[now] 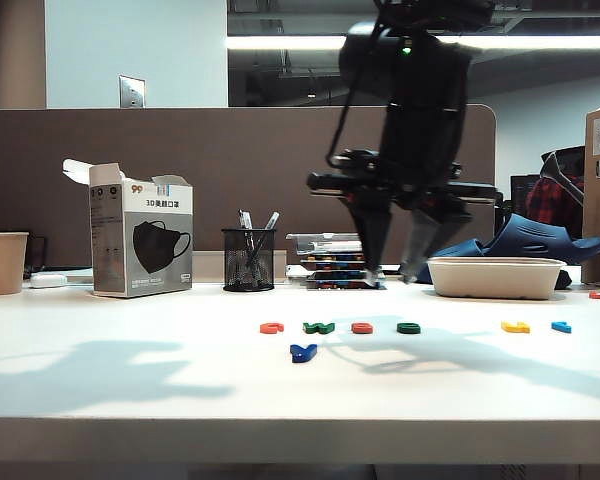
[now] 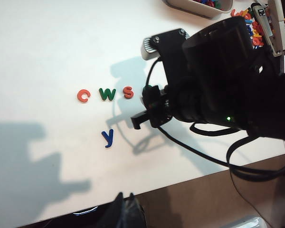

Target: Select the appropriate letters from the row of letter magnets placed on the table to arrange into the word "yes".

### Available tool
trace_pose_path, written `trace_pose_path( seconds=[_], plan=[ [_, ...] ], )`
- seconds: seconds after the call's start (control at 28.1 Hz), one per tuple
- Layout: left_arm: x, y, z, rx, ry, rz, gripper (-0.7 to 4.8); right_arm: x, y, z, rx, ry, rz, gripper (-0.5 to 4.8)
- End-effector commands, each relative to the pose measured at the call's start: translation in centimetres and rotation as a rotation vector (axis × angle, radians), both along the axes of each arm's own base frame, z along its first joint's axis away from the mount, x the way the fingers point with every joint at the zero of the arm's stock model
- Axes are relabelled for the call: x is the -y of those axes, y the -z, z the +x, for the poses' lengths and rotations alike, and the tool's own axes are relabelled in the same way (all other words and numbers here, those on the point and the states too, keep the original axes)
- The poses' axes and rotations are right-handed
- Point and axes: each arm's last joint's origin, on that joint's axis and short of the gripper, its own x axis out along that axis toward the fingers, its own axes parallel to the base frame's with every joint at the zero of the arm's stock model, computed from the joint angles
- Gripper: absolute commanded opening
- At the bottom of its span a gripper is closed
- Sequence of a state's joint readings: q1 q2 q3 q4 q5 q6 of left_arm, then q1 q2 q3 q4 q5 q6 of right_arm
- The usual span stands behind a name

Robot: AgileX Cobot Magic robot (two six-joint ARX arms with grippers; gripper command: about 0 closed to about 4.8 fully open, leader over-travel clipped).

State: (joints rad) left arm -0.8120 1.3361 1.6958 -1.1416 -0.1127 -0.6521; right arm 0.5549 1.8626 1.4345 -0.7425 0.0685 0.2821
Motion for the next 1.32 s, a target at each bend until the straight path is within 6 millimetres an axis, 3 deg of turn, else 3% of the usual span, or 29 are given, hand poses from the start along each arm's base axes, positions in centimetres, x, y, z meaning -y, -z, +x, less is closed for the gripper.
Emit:
trace_pose_path(
  seconds=[0.04, 0.43, 0.75, 0.89, 1.32],
  plan=[
    [-0.1, -0.2, 0.0, 0.007, -0.002, -0.011, -0.05, 0.6, -0.2, -0.1, -0.020, 0.028, -0.015, 2.21],
    [-0.1, -0.2, 0.0, 0.007, -0.003, -0.011, -0.05, 2.0, -0.2, 0.9, -0.024, 0.141, 0.021, 2.35],
    [-0.1, -0.2, 0.0, 0.007, -0.002, -0.011, -0.05, 1.0, -0.4, 4.0, -0.066, 0.152, -0.011, 2.35],
    [-0.1, -0.2, 0.0, 0.007, -0.002, -0.010, -0.05, 0.8, -0.5, 4.3, -0.061, 0.149, 0.003, 2.35],
    [-0.1, -0.2, 0.0, 0.007, -0.002, -0.011, -0.05, 0.6, 2.1, 4.6, -0.154, 0.144, -0.034, 2.35]
  ],
)
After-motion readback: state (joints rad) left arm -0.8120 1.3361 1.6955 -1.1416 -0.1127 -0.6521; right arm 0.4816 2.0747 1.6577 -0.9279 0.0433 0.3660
